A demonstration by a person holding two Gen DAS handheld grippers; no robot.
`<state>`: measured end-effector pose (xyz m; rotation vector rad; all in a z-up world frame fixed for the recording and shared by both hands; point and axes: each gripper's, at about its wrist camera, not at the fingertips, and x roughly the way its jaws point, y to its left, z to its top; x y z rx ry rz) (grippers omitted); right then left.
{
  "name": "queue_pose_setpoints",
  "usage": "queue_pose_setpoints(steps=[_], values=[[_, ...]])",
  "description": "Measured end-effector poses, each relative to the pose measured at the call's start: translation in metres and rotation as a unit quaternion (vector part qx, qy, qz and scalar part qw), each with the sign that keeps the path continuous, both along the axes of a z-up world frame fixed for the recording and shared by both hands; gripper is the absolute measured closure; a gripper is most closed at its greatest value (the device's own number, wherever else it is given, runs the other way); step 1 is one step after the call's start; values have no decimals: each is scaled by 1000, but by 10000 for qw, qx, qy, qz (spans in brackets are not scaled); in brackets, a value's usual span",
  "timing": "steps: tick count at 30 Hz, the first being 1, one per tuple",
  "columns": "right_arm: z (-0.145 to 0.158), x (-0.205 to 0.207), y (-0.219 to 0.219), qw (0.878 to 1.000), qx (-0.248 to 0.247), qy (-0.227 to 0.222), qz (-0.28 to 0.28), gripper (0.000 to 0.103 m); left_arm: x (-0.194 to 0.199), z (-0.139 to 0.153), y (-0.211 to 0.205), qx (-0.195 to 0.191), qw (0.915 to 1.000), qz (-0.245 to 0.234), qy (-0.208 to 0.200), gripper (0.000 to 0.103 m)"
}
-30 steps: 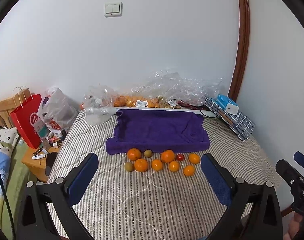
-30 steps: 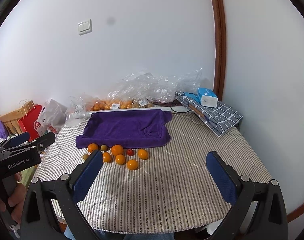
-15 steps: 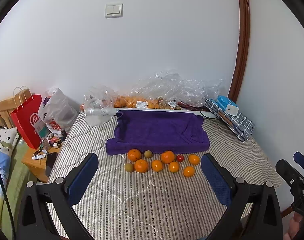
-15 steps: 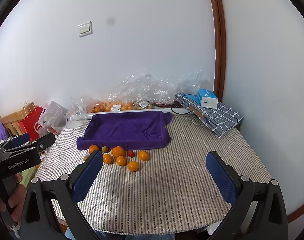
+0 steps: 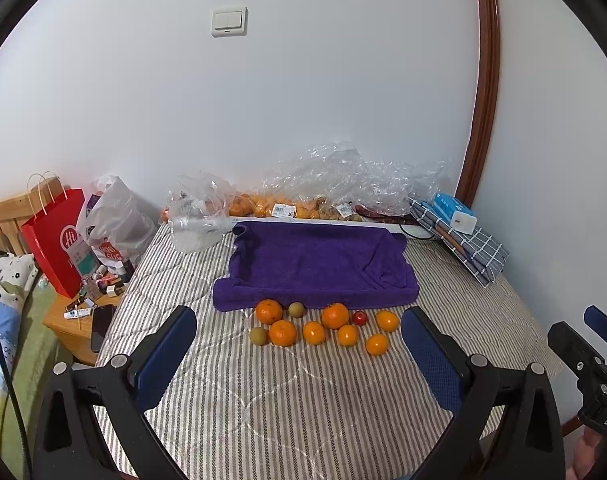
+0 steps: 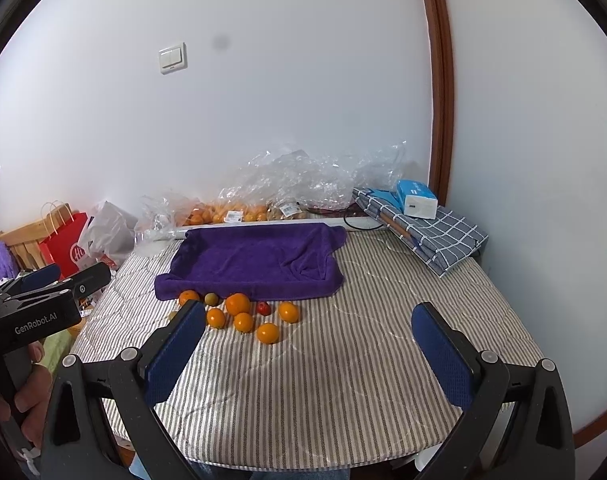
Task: Organize fruits
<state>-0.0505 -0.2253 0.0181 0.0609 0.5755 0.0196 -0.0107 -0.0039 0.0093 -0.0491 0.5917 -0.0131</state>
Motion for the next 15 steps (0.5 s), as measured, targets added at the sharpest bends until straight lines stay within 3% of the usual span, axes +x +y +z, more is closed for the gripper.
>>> queue_pose_setpoints(steps=[15], values=[[0,3,2,10000,-35,-16,-17,1,-1,0,1,-11,10000,5,-15,0]])
